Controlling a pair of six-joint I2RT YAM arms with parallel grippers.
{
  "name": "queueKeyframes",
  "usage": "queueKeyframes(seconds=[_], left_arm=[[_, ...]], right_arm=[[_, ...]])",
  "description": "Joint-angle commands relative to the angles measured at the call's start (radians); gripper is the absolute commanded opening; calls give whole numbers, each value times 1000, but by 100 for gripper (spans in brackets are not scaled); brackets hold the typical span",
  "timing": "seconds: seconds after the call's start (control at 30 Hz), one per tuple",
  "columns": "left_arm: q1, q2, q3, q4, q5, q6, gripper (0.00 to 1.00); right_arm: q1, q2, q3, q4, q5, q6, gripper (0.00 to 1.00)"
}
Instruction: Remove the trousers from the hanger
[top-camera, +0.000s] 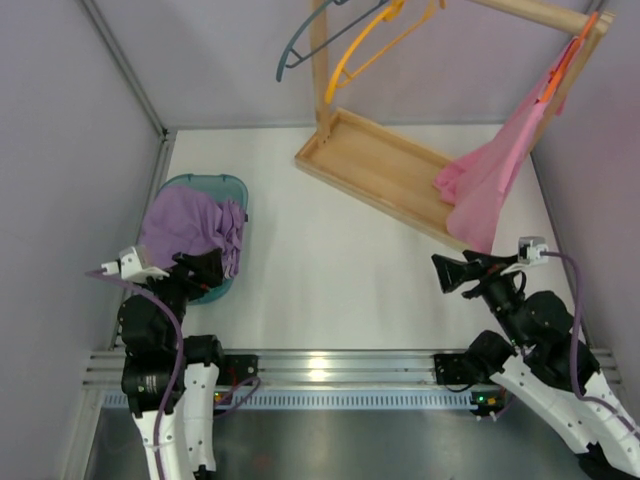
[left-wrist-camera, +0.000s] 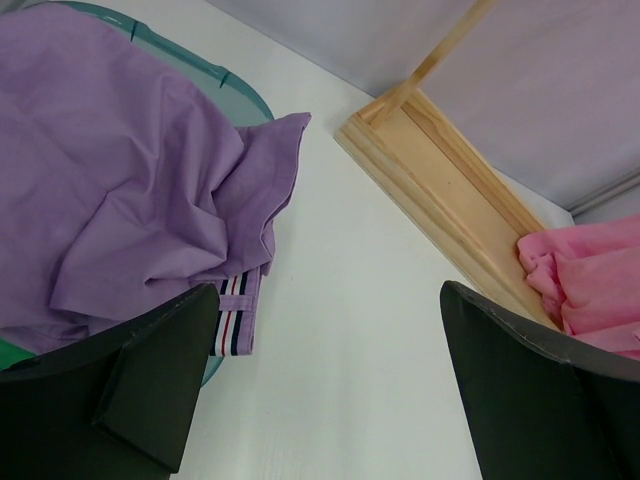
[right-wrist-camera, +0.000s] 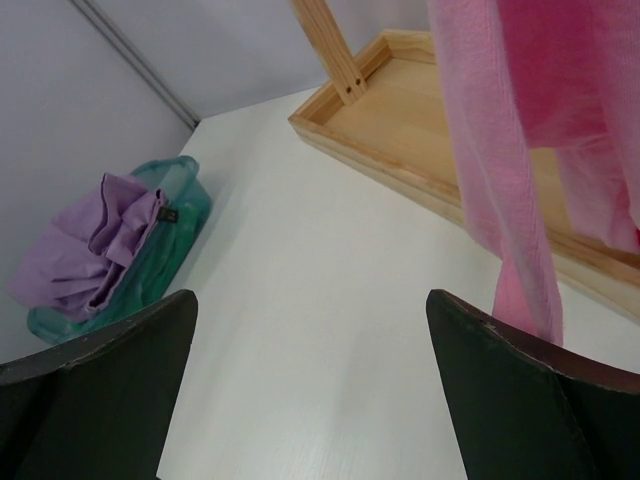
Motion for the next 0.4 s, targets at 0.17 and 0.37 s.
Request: queueKeyframes(seconds=[0.17, 0.37], left_arm=[[-3, 8, -5, 23, 5, -11, 98], [-2, 23, 2, 23, 45, 18, 98]], right_arm=[[1, 62, 27, 13, -6, 0, 99], [3, 85, 45, 10, -12, 3, 99]])
